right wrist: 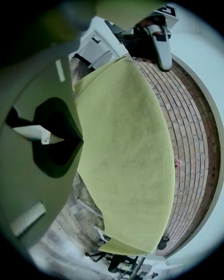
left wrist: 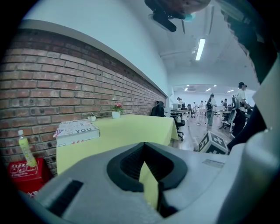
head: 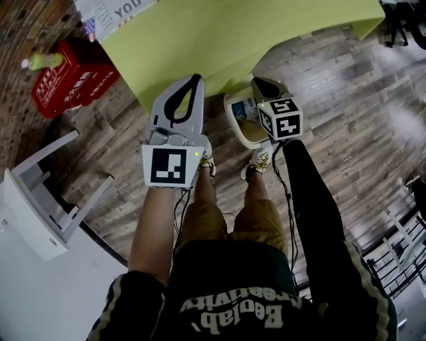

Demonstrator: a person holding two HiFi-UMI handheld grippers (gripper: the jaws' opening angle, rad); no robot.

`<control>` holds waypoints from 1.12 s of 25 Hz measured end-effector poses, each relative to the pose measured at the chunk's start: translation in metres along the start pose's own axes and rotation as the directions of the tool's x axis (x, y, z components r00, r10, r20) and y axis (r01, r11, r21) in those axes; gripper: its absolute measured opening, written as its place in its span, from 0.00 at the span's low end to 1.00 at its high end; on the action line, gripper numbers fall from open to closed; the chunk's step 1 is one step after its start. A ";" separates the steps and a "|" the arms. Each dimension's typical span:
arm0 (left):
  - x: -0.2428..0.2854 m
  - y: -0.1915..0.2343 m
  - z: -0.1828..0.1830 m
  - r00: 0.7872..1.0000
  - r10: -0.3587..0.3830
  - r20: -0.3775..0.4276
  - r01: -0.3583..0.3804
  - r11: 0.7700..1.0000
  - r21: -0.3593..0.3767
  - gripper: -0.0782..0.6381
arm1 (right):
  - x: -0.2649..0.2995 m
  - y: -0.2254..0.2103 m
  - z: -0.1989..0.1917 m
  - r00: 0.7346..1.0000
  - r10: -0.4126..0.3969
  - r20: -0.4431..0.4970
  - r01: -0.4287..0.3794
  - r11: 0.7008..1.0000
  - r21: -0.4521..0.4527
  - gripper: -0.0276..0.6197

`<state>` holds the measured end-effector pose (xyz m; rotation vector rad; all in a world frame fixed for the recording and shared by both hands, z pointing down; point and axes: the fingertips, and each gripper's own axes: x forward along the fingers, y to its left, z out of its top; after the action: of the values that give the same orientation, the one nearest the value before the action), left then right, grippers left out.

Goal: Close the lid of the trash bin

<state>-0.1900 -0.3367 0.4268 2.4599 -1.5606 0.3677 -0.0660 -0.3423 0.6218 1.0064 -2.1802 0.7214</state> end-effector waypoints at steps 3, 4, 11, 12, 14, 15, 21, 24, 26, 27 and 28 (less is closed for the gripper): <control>-0.001 -0.001 -0.001 1.000 -0.002 0.000 0.002 1.000 0.001 0.12 | -0.002 0.000 -0.003 1.000 -0.006 0.001 0.006 1.000 0.001 0.04; -0.001 -0.002 -0.001 1.000 -0.001 0.002 0.001 1.000 0.000 0.12 | -0.002 0.000 -0.004 1.000 -0.008 0.001 0.008 1.000 0.002 0.04; -0.005 -0.010 0.000 1.000 -0.005 0.008 0.005 1.000 0.003 0.12 | -0.012 0.002 -0.016 1.000 -0.009 -0.004 0.009 1.000 -0.003 0.05; -0.005 -0.012 0.000 1.000 -0.006 0.008 0.006 1.000 0.003 0.12 | -0.014 0.002 -0.018 1.000 -0.009 -0.005 0.009 1.000 -0.004 0.05; -0.005 -0.017 0.001 1.000 -0.009 0.012 0.009 1.000 0.007 0.12 | -0.017 0.002 -0.023 1.000 -0.008 -0.006 0.008 1.000 -0.007 0.05; -0.006 -0.019 0.001 1.000 -0.011 0.013 0.011 1.000 0.009 0.12 | -0.019 0.001 -0.025 1.000 -0.008 -0.006 0.008 1.000 -0.007 0.05; -0.009 -0.036 -0.002 0.999 -0.029 0.012 0.029 0.999 0.013 0.12 | -0.028 0.001 -0.040 1.000 -0.016 -0.008 0.016 1.000 0.004 0.05; -0.010 -0.045 -0.003 0.999 -0.041 0.009 0.041 0.999 0.019 0.12 | -0.035 0.000 -0.053 1.000 -0.018 -0.016 0.019 1.000 0.011 0.05; -0.010 -0.051 -0.003 0.999 -0.047 0.012 0.047 0.999 0.022 0.12 | -0.040 -0.001 -0.063 0.999 -0.020 -0.026 0.020 1.000 0.014 0.05; -0.011 -0.054 -0.002 0.999 -0.051 0.015 0.051 0.998 0.024 0.12 | -0.042 0.000 -0.068 0.999 -0.020 -0.030 0.021 1.000 0.017 0.05; -0.011 -0.056 -0.003 0.998 -0.055 0.016 0.055 0.998 0.026 0.12 | -0.044 0.000 -0.073 0.999 -0.021 -0.034 0.022 1.000 0.021 0.05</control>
<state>-0.1437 -0.3025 0.4235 2.5262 -1.5006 0.3609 -0.0208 -0.2715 0.6378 1.0195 -2.1337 0.7486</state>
